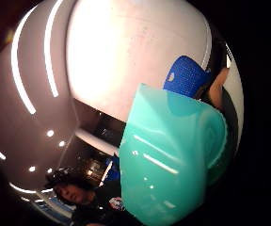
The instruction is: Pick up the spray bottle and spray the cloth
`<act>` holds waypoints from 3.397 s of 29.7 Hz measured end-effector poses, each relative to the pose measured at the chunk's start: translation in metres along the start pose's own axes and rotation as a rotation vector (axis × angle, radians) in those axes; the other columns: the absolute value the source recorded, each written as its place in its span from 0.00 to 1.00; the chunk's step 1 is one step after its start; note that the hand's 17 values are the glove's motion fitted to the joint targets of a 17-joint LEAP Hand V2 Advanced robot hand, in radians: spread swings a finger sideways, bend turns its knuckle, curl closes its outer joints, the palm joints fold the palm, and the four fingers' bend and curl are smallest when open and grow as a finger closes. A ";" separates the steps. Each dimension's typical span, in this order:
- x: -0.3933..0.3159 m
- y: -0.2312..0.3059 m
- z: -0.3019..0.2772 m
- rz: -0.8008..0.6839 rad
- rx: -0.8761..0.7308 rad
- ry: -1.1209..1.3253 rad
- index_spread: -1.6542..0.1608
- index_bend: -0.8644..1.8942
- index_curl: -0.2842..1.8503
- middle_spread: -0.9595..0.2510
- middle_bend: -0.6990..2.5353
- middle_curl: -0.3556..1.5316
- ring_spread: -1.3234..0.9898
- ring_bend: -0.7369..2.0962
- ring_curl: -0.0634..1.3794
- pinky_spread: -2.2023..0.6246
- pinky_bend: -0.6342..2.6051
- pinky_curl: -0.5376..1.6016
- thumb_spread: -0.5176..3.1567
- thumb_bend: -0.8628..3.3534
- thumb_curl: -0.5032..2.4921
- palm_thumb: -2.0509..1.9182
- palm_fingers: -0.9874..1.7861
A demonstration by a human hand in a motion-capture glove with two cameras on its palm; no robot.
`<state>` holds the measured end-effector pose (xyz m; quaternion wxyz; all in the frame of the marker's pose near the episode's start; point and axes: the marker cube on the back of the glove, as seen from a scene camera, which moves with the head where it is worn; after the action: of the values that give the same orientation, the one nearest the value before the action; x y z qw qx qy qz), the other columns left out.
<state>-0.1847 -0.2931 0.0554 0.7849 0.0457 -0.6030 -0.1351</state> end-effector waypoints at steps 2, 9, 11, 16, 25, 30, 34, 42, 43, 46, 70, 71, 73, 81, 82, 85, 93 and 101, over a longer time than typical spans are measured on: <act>0.001 -0.002 -0.007 0.010 0.008 -0.008 0.74 0.40 0.39 0.63 0.35 0.44 0.49 0.45 0.35 0.70 0.33 0.43 0.23 0.20 0.42 0.76 0.82; 0.004 -0.004 -0.030 0.032 0.031 -0.014 0.74 0.40 0.39 0.62 0.35 0.44 0.49 0.45 0.35 0.70 0.32 0.42 0.23 0.20 0.42 0.76 0.83; 0.005 -0.004 -0.031 0.034 0.027 -0.012 0.74 0.40 0.39 0.62 0.35 0.44 0.49 0.45 0.35 0.70 0.32 0.42 0.23 0.20 0.42 0.76 0.83; 0.003 -0.005 -0.035 0.042 0.017 0.013 0.74 0.40 0.39 0.62 0.34 0.44 0.49 0.45 0.35 0.70 0.32 0.42 0.23 0.20 0.42 0.76 0.83; -0.003 -0.006 -0.057 0.049 0.059 -0.040 0.74 0.40 0.39 0.62 0.34 0.44 0.49 0.44 0.35 0.69 0.33 0.42 0.24 0.20 0.42 0.76 0.83; -0.005 -0.007 -0.067 0.026 0.070 -0.037 0.73 0.40 0.39 0.61 0.34 0.45 0.48 0.44 0.35 0.69 0.33 0.42 0.24 0.20 0.42 0.76 0.83; -0.015 -0.009 -0.070 0.012 0.064 -0.040 0.73 0.40 0.39 0.60 0.34 0.45 0.48 0.44 0.35 0.69 0.33 0.43 0.24 0.20 0.42 0.76 0.83; -0.028 -0.010 -0.064 0.007 0.039 -0.009 0.73 0.39 0.39 0.59 0.34 0.45 0.48 0.44 0.35 0.69 0.33 0.43 0.24 0.20 0.42 0.76 0.83; -0.028 -0.009 -0.063 0.009 0.035 -0.008 0.73 0.39 0.39 0.59 0.34 0.45 0.48 0.44 0.35 0.69 0.33 0.43 0.24 0.20 0.42 0.76 0.83; -0.023 -0.006 -0.061 0.025 0.025 -0.007 0.73 0.39 0.39 0.58 0.33 0.45 0.48 0.44 0.35 0.68 0.34 0.43 0.24 0.20 0.41 0.75 0.83; 0.036 0.024 -0.034 0.205 -0.023 0.145 0.72 0.31 0.33 0.58 0.37 0.46 0.49 0.42 0.34 0.81 0.25 0.39 0.33 0.19 0.38 0.72 0.65; 0.036 0.025 -0.035 0.207 -0.023 0.154 0.71 0.31 0.33 0.59 0.37 0.46 0.49 0.43 0.35 0.81 0.25 0.39 0.33 0.19 0.38 0.71 0.62; 0.035 0.025 -0.038 0.205 -0.022 0.175 0.71 0.31 0.32 0.61 0.35 0.45 0.50 0.43 0.35 0.83 0.27 0.40 0.34 0.19 0.37 0.71 0.58; 0.013 0.030 -0.065 0.148 -0.009 0.305 0.71 0.33 0.27 0.72 0.28 0.41 0.53 0.40 0.32 0.85 0.33 0.42 0.36 0.19 0.34 0.67 0.42; 0.012 0.033 -0.068 0.139 -0.015 0.331 0.71 0.33 0.26 0.73 0.28 0.40 0.53 0.39 0.32 0.85 0.33 0.42 0.36 0.19 0.34 0.67 0.41; 0.011 0.046 -0.076 0.114 -0.049 0.420 0.71 0.34 0.25 0.75 0.28 0.39 0.54 0.39 0.30 0.86 0.34 0.42 0.36 0.19 0.33 0.66 0.40; -0.016 0.093 -0.090 0.019 -0.178 0.560 0.71 0.35 0.23 0.79 0.27 0.38 0.55 0.39 0.28 0.86 0.35 0.42 0.37 0.19 0.31 0.64 0.38; -0.051 0.151 -0.074 -0.093 -0.402 0.693 0.68 0.39 0.25 0.78 0.28 0.37 0.56 0.37 0.26 0.86 0.32 0.41 0.37 0.19 0.29 0.61 0.38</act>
<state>-0.1017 -0.1410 0.0233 0.9281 -0.0387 -0.2613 -0.2623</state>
